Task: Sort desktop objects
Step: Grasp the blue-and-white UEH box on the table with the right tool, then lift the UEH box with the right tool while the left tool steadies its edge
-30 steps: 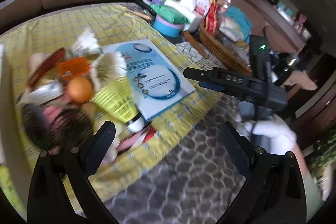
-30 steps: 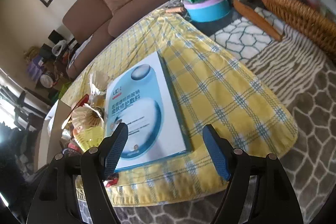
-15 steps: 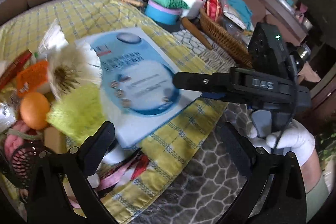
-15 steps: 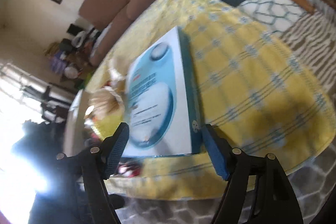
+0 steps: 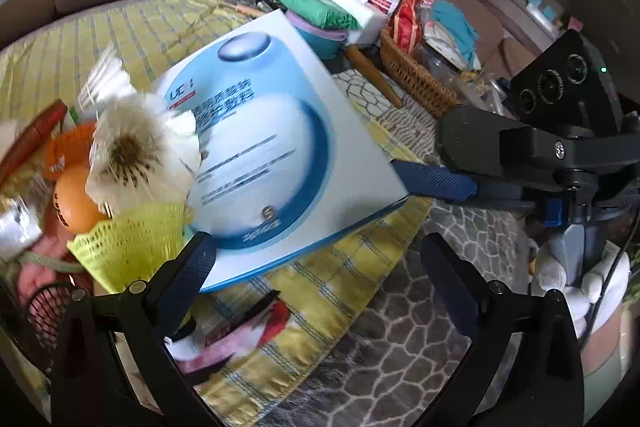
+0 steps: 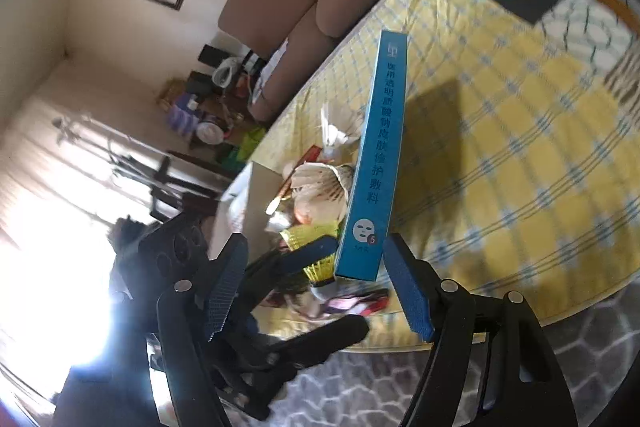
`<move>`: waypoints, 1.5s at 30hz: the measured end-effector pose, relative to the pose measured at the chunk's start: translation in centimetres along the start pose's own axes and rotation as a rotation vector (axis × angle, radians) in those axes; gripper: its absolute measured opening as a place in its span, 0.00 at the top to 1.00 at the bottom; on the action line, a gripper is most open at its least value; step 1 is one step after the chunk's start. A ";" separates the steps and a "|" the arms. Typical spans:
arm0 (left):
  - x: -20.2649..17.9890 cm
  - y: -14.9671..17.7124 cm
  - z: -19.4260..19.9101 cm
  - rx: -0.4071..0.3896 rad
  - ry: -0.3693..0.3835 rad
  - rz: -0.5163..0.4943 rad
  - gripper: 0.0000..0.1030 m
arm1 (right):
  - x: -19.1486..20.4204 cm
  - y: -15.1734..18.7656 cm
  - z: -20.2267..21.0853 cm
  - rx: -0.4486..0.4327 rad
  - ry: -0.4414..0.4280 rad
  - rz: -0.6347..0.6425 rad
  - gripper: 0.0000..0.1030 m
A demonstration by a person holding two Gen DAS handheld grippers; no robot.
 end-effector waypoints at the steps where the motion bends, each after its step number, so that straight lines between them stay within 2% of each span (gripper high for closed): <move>1: -0.2 -0.1 0.0 -0.006 -0.018 -0.022 0.01 | 0.1 0.0 0.0 -0.001 -0.012 0.002 0.35; 6: -3.4 0.0 -0.7 -0.059 -0.193 -0.276 0.01 | 0.8 -0.4 -0.2 -0.023 -0.050 -0.009 0.37; 8: -3.7 -0.3 -1.3 -0.077 -0.222 -0.288 0.03 | 0.8 -0.5 -0.3 -0.025 -0.050 -0.015 0.37; 10: -3.7 -0.5 -1.4 -0.117 -0.254 -0.303 0.22 | 0.7 -0.5 -0.4 -0.031 -0.091 -0.035 0.37; 11: -3.6 -0.6 -1.3 -0.146 -0.260 -0.297 0.37 | 0.7 -0.5 -0.3 -0.040 -0.110 -0.046 0.38; 14: -2.7 -0.9 -0.8 -0.184 -0.220 -0.224 0.40 | -0.1 -0.9 0.5 -0.075 -0.055 -0.069 0.37; 16: -2.4 -1.0 -0.5 -0.181 -0.193 -0.192 0.40 | -1.4 -1.1 1.2 -0.119 -0.016 -0.122 0.37; 19: -1.8 -1.2 0.0 -0.175 -0.125 -0.144 0.40 | -2.7 -1.4 1.2 -0.140 0.033 -0.166 0.36; 23: -2.2 -0.1 0.1 -0.148 -0.083 -0.188 0.40 | -2.9 -1.5 -0.4 -0.119 0.048 -0.182 0.35; 27: -3.1 1.4 0.7 -0.132 -0.054 -0.239 0.39 | -3.0 -0.9 -2.1 -0.064 0.103 -0.159 0.36; 28: -3.4 1.5 0.7 -0.122 -0.048 -0.250 0.38 | -3.2 -0.7 -2.4 -0.056 0.121 -0.152 0.45; 29: -3.6 1.8 0.7 -0.109 -0.046 -0.259 0.34 | -3.7 -0.4 -2.5 -0.059 0.130 -0.156 0.65; 30: -3.6 2.3 0.8 -0.089 -0.029 -0.254 0.27 | -4.2 -0.2 -2.5 -0.066 0.134 -0.166 0.70; 31: -3.5 2.8 1.3 -0.083 -0.015 -0.243 0.23 | -4.8 0.1 -2.3 -0.079 0.127 -0.187 0.78; 32: -3.0 3.2 2.0 -0.080 0.008 -0.207 0.17 | -5.4 0.4 -2.1 -0.093 0.104 -0.212 0.79; 34: -2.1 3.6 3.1 -0.085 0.060 -0.127 0.14 | -6.3 0.9 -1.6 -0.106 0.074 -0.251 0.79; 36: -0.2 4.2 4.0 -0.072 0.146 0.033 0.07 | -6.5 1.0 -1.0 -0.125 0.052 -0.265 0.80; 38: 1.8 4.8 4.0 -0.038 0.235 0.197 0.07 | -7.2 1.6 -0.1 -0.157 -0.003 -0.314 0.80; 41: 3.4 5.7 2.9 0.028 0.365 0.375 0.05 | -7.9 2.5 1.7 -0.225 -0.100 -0.403 0.80; 45: 2.5 6.1 1.6 0.052 0.465 0.426 0.05 | -6.9 3.2 4.6 -0.272 -0.095 -0.406 0.80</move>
Point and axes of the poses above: each gripper's, at about its wrist camera, not at the fingertips, and z roughly against the way its jaws point, x to its left, y to its underside, the point moved 4 cm from there along -z, roughly the way its jaws point, and after that the axes turned 12 degrees about z, right-handed, at the moved point
